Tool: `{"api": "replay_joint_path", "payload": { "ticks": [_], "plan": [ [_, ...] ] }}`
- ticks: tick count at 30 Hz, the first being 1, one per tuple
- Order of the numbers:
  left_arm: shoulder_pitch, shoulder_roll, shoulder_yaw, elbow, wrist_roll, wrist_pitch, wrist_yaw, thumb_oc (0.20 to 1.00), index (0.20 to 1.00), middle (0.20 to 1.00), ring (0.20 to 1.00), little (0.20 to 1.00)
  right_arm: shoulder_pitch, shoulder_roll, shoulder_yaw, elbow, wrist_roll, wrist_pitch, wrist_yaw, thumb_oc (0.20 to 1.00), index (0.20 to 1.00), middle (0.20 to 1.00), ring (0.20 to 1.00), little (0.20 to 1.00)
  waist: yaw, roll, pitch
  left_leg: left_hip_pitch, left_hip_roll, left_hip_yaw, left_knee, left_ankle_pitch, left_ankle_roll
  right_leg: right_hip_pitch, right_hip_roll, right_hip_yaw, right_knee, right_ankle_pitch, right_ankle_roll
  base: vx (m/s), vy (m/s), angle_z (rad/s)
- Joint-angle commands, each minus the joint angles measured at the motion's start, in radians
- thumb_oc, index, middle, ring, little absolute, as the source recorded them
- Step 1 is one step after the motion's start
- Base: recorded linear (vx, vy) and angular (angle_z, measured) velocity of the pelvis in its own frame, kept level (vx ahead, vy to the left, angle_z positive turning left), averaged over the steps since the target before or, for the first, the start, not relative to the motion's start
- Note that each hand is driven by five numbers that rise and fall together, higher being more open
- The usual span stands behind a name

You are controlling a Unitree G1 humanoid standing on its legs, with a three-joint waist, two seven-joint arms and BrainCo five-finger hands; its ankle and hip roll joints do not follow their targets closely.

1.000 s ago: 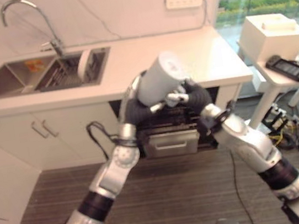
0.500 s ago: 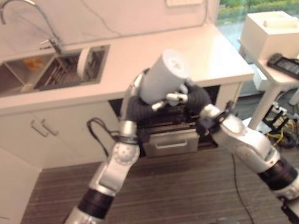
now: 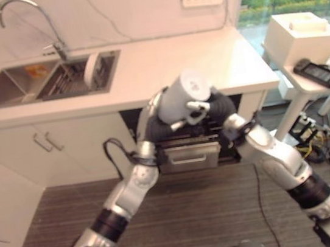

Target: Place the dishes in the dishwasher.

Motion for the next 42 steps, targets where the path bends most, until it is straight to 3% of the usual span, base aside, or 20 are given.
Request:
{"api": "replay_joint_path", "payload": {
  "ticks": [1, 14, 27, 28, 29, 31, 42],
  "plan": [
    [-0.067, 0.027, -0.026, -0.038, 0.036, -0.058, 0.003, 0.200, 0.200, 0.200, 0.200, 0.200, -0.103, 0.048, -0.044, -0.063, -0.001, -0.056, 0.028, 1.000, 1.000, 1.000, 1.000, 1.000, 0.004, -0.024, -0.009, 0.030, 0.007, -0.053, 0.106, -0.162, 0.013, 0.044, -0.010, 0.032, -0.119, 0.104, 0.073, 0.00, 0.000, 0.00],
    [-0.089, 0.021, -0.015, -0.099, 0.013, -0.066, -0.007, 0.200, 0.200, 0.200, 0.200, 0.200, -0.124, 0.062, -0.013, -0.055, -0.021, -0.023, 0.025, 1.000, 1.000, 1.000, 1.000, 1.000, 0.010, -0.031, -0.006, 0.028, 0.005, -0.059, 0.106, -0.163, 0.014, 0.043, -0.010, 0.031, -0.119, 0.105, 0.074, 0.00, 0.000, 0.00],
    [-0.100, 0.020, -0.025, -0.128, 0.004, -0.057, -0.020, 0.200, 0.200, 0.200, 0.200, 0.200, -0.131, 0.072, -0.008, -0.048, -0.022, -0.050, -0.009, 1.000, 1.000, 1.000, 1.000, 1.000, 0.008, -0.031, -0.001, 0.029, 0.005, -0.059, 0.106, -0.164, 0.015, 0.043, -0.009, 0.036, -0.119, 0.106, 0.076, 0.00, 0.000, 0.00],
    [-0.098, 0.021, -0.025, -0.130, 0.003, -0.056, -0.024, 0.200, 0.200, 0.200, 0.200, 0.200, -0.128, 0.071, -0.011, -0.052, -0.018, -0.052, -0.013, 0.799, 0.799, 0.799, 0.799, 0.799, 0.008, -0.031, 0.000, 0.029, 0.005, -0.059, 0.106, -0.165, 0.015, 0.043, -0.009, 0.036, -0.119, 0.106, 0.076, 0.00, 0.000, 0.00],
    [-0.098, 0.020, -0.025, -0.129, 0.003, -0.055, -0.026, 0.200, 0.200, 0.200, 0.200, 0.200, -0.127, 0.073, -0.014, -0.055, -0.019, -0.056, -0.017, 0.536, 0.536, 0.536, 0.536, 0.536, 0.007, -0.030, 0.000, 0.029, 0.005, -0.058, 0.106, -0.165, 0.015, 0.042, -0.010, 0.036, -0.119, 0.106, 0.076, 0.00, 0.000, 0.00],
    [-0.096, 0.018, -0.034, -0.128, 0.005, -0.053, -0.027, 0.200, 0.200, 0.200, 0.200, 0.200, -0.124, 0.078, -0.015, -0.057, -0.023, -0.077, -0.032, 0.200, 0.200, 0.200, 0.200, 0.200, 0.006, -0.029, 0.001, 0.029, 0.004, -0.058, 0.106, -0.165, 0.016, 0.041, -0.010, 0.037, -0.119, 0.107, 0.076, 0.00, 0.000, 0.00],
    [-0.089, 0.015, -0.073, -0.125, 0.015, -0.049, -0.029, 0.200, 0.200, 0.200, 0.200, 0.200, -0.137, 0.091, -0.018, -0.071, -0.075, -0.133, -0.085, 0.200, 0.200, 0.200, 0.200, 0.200, 0.005, -0.023, 0.004, 0.029, 0.000, -0.057, 0.106, -0.168, 0.019, 0.037, -0.009, 0.041, -0.119, 0.108, 0.076, 0.00, 0.000, 0.00]
  ]
}}
